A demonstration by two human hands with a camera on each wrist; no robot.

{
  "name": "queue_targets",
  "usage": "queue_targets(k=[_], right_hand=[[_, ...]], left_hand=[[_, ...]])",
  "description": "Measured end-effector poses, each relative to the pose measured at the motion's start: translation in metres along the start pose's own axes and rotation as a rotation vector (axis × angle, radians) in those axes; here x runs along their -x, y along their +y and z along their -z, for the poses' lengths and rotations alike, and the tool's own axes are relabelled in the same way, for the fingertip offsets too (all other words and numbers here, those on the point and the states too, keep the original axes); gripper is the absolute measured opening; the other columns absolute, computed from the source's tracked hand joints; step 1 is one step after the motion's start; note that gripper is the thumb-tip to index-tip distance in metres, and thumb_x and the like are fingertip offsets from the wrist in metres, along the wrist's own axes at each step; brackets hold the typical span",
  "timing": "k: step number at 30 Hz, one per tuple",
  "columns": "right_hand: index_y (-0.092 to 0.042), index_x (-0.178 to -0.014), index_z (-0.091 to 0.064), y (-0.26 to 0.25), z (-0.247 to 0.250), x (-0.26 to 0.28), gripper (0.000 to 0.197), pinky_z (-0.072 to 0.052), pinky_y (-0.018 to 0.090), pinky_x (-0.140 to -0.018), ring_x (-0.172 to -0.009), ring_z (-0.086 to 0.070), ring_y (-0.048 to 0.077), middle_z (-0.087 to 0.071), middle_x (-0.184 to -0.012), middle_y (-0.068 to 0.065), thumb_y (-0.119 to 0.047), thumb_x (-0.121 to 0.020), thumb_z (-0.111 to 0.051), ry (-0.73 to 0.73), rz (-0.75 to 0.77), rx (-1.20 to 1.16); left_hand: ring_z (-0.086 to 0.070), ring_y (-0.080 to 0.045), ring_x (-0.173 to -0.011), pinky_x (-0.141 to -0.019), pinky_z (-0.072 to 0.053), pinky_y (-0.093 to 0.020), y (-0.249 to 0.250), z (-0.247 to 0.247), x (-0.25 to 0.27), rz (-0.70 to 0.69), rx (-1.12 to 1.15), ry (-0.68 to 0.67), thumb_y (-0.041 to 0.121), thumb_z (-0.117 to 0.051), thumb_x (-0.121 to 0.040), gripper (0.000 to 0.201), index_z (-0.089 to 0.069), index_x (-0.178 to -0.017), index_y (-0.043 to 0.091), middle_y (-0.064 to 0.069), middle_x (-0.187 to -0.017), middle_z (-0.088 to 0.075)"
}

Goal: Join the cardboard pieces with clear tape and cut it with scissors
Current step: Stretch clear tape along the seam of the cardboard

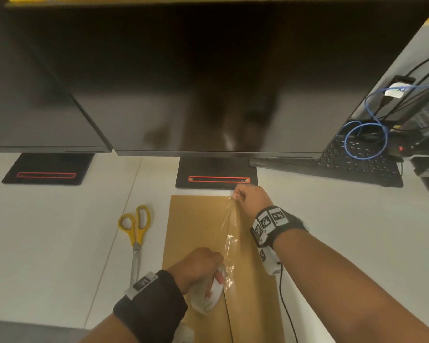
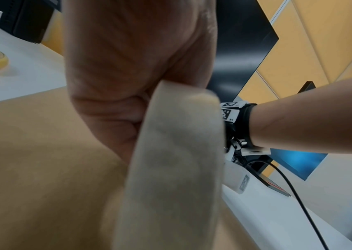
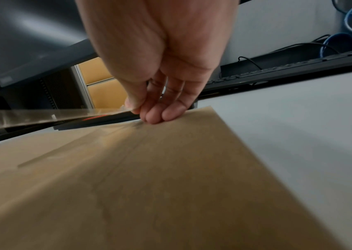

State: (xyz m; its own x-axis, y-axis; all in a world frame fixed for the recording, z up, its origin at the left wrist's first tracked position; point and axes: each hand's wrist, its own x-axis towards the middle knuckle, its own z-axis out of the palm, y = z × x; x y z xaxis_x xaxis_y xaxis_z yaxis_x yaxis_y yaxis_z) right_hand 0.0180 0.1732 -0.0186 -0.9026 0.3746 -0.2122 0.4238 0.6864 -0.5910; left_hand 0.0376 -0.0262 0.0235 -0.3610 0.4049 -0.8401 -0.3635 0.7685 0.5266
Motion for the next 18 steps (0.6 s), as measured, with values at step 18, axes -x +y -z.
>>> queue_targets(k=[18], right_hand=[[-0.006,-0.1,-0.073,0.004,-0.001,-0.005,0.024,-0.037,0.018,-0.083,-0.098,-0.06,0.021,-0.067,-0.11,0.008,-0.013,-0.096,-0.05,-0.002,0.024,0.047]], left_hand=[[-0.065,-0.027,-0.078,-0.071,-0.053,-0.033,0.014,0.005,-0.024,0.128,-0.231,-0.124,0.011,-0.043,-0.096,0.022,-0.061,-0.093,-0.001,-0.015,-0.096,-0.072]])
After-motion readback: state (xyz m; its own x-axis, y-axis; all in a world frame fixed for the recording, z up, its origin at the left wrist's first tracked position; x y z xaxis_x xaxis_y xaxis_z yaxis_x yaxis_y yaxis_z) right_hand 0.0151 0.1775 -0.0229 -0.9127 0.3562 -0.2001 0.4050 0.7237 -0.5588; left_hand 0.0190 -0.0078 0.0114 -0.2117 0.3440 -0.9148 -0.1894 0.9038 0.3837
